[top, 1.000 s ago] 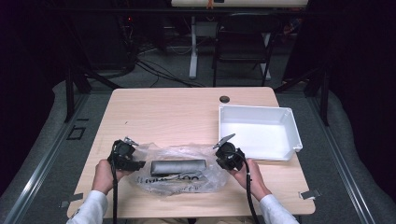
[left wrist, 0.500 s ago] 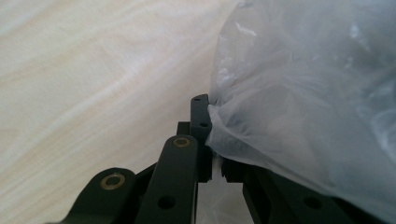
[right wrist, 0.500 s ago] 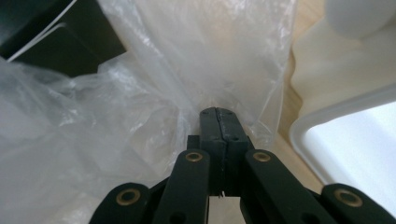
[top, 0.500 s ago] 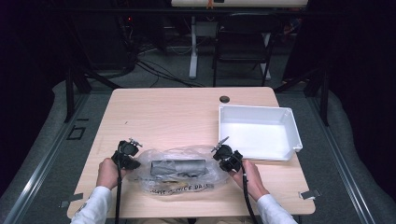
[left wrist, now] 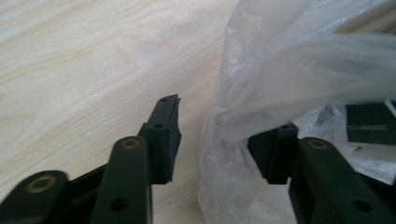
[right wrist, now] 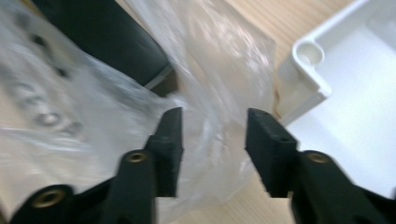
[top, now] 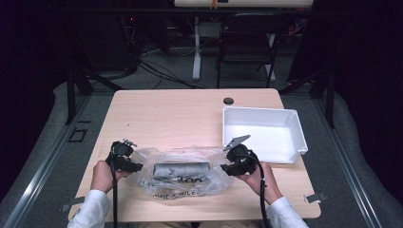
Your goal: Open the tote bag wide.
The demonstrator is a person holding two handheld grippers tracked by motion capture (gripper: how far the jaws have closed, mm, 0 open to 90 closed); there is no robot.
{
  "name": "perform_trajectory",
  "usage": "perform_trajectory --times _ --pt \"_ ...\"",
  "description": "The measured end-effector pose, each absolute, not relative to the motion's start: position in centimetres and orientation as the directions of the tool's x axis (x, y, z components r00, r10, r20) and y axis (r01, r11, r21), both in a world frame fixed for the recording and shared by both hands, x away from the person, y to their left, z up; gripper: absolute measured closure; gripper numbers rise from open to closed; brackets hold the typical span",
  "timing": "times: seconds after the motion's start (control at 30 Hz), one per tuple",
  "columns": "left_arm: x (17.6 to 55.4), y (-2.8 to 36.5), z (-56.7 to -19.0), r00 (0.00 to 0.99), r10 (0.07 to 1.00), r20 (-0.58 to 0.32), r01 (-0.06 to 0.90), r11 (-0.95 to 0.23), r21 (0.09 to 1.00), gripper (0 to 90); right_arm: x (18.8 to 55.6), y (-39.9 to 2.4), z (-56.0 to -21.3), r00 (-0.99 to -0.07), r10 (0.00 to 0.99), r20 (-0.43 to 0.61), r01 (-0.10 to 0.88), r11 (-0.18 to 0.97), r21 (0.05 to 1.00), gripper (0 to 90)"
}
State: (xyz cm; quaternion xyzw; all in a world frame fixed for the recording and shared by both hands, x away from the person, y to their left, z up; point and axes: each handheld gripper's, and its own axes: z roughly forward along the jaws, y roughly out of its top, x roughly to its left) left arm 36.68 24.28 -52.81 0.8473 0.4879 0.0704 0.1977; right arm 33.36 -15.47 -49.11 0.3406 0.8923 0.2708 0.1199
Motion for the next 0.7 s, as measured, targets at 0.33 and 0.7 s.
perform_trajectory --times 0.33,0.7 --pt "36.7 23.8 -52.6 0.523 0.846 -0.104 0.787 -0.432 0.44 43.1 32.2 -11.6 -50.6 -0.815 0.578 0.052 0.517 0.682 0.517 35.2" --pt "36.7 23.1 -53.0 0.549 0.831 -0.094 0.771 -0.459 0.44 67.0 32.4 -10.2 -53.5 -0.814 0.58 0.044 0.546 0.737 0.399 79.3"
